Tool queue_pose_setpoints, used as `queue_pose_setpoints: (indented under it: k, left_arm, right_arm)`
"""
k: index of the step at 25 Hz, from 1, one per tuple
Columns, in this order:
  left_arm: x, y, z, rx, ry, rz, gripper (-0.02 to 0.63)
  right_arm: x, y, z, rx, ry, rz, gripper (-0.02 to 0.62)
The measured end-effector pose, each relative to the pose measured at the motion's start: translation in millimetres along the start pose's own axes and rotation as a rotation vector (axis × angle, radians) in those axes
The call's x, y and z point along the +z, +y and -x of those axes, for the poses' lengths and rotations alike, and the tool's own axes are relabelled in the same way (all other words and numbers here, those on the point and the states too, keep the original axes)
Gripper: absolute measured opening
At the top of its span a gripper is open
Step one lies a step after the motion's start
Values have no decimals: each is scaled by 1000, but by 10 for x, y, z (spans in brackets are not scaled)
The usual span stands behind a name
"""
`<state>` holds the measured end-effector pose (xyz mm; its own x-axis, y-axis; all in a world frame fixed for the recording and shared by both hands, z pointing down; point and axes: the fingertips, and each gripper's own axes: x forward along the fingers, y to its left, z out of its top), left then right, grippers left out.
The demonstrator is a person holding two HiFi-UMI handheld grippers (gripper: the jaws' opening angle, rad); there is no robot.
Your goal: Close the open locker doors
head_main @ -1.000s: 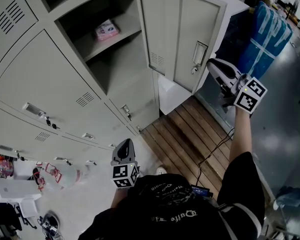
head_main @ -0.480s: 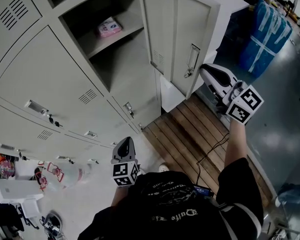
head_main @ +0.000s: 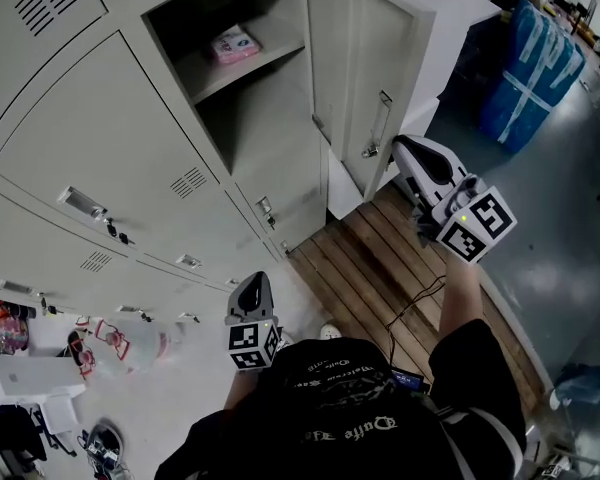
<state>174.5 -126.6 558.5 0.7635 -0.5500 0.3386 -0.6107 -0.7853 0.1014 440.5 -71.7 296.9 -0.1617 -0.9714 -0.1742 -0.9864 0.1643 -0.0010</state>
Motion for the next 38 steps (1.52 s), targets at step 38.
queue_pose_setpoints:
  k: [38]
  left_arm:
    - [-260,556,407,76,22,25,6]
  right_arm:
    - [15,533,-428,-156,-130,-15,76]
